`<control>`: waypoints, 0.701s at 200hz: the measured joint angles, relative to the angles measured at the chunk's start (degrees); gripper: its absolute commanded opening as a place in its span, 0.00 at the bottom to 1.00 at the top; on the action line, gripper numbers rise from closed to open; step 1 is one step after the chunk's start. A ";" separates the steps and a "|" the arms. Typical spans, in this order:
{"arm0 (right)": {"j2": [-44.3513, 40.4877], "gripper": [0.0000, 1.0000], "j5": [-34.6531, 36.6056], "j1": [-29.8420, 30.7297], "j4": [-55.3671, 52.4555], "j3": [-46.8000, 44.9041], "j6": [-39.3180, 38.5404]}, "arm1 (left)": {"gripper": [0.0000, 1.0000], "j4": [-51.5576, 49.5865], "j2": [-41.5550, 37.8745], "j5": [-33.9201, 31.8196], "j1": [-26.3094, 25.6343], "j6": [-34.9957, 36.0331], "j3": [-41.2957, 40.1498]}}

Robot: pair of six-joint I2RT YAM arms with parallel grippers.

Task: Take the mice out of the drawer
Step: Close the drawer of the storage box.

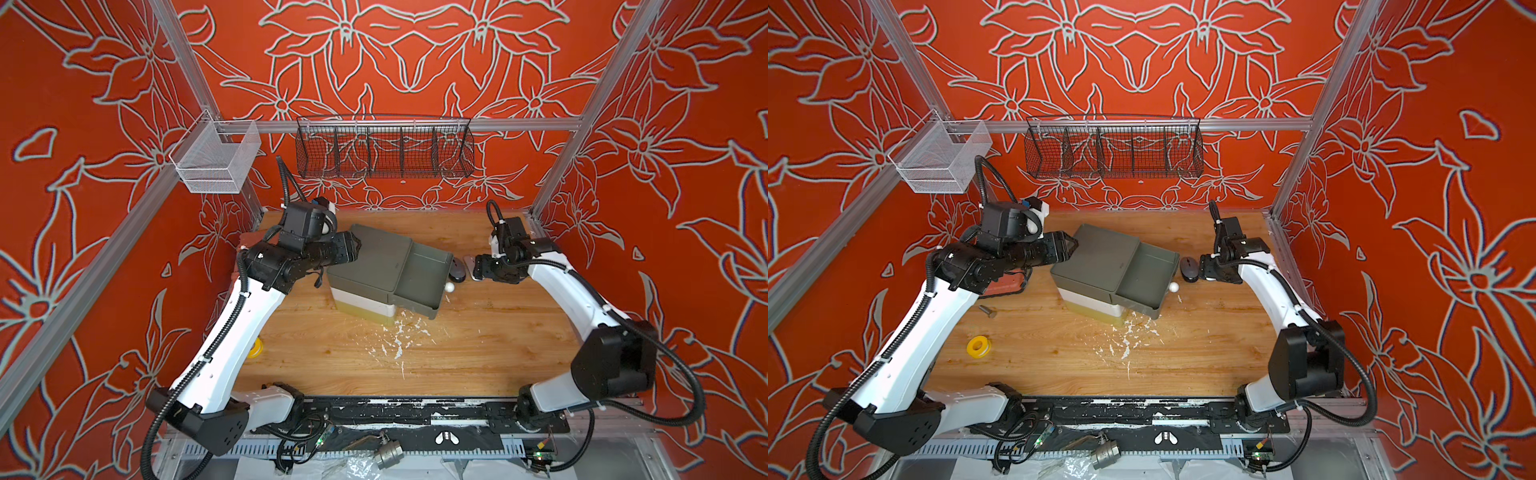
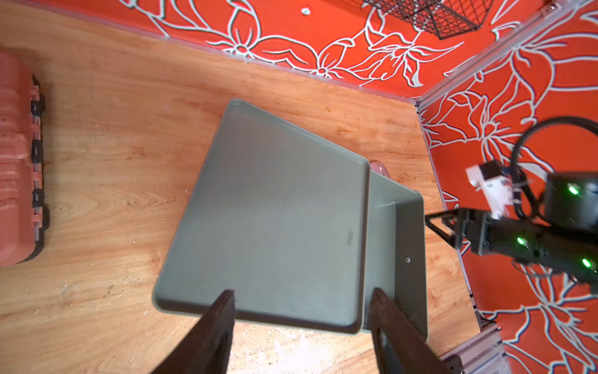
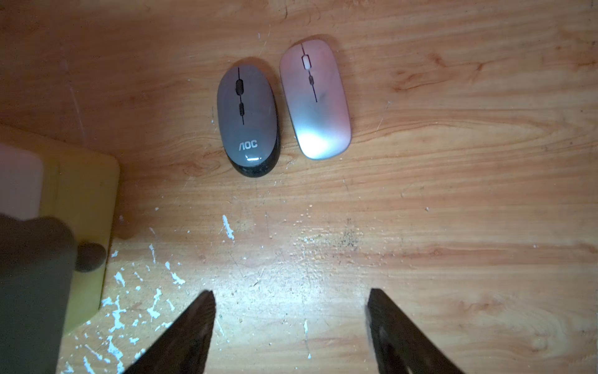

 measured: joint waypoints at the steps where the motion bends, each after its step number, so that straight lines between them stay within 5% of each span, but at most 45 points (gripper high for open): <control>1: -0.35 0.75 -0.24 0.00 0.00 -0.15 0.00 | 0.65 0.00 0.07 0.11 0.09 0.04 0.00; 51: -7.54 0.71 -4.87 1.03 -0.22 -3.21 1.31 | 0.66 -0.07 4.66 5.42 3.65 1.62 0.00; 140: -7.04 0.64 -8.31 8.35 1.84 -3.67 2.73 | 0.66 1.03 11.45 9.22 3.72 2.16 0.26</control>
